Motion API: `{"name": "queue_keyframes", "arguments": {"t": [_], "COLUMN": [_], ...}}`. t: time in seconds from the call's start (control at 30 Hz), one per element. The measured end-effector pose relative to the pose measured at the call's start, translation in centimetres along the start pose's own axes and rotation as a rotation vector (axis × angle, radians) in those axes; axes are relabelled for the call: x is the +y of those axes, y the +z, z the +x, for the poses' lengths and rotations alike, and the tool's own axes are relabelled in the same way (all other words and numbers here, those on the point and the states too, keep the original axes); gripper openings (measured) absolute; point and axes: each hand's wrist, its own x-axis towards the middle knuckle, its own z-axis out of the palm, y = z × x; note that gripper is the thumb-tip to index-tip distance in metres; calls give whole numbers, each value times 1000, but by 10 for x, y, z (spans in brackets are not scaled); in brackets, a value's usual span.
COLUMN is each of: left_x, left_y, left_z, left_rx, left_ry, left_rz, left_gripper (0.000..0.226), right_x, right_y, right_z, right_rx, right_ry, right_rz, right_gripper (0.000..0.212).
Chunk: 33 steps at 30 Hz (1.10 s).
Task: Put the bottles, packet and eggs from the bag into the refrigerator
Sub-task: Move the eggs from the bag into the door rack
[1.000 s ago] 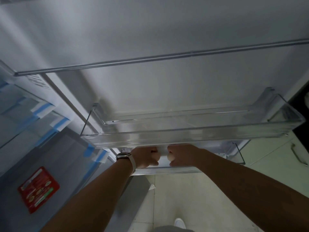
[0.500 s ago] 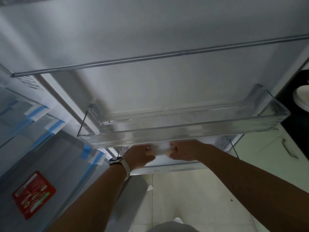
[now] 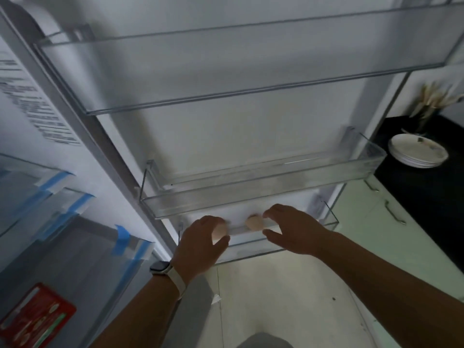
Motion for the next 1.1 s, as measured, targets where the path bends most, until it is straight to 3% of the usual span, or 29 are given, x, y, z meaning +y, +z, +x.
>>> {"name": "queue_keyframes", "arguments": {"t": [0.3, 0.57, 0.9, 1.1], "left_x": [-11, -10, 38, 94], "left_y": [-19, -17, -3, 12], "left_z": [-33, -51, -66, -92], "left_rx": [13, 69, 38, -1], "left_ry": [268, 548, 767, 902], "left_rz": [54, 138, 74, 94], "left_gripper": [53, 41, 40, 42], "right_x": [-60, -109, -136, -150], "right_y": [8, 26, 17, 6], "right_z": [-51, -106, -184, -257], "right_rx": [215, 236, 209, 291], "right_ry": [100, 321, 564, 722], "right_rz": [-155, -190, -280, -321], "right_gripper": [48, 51, 55, 52]}}
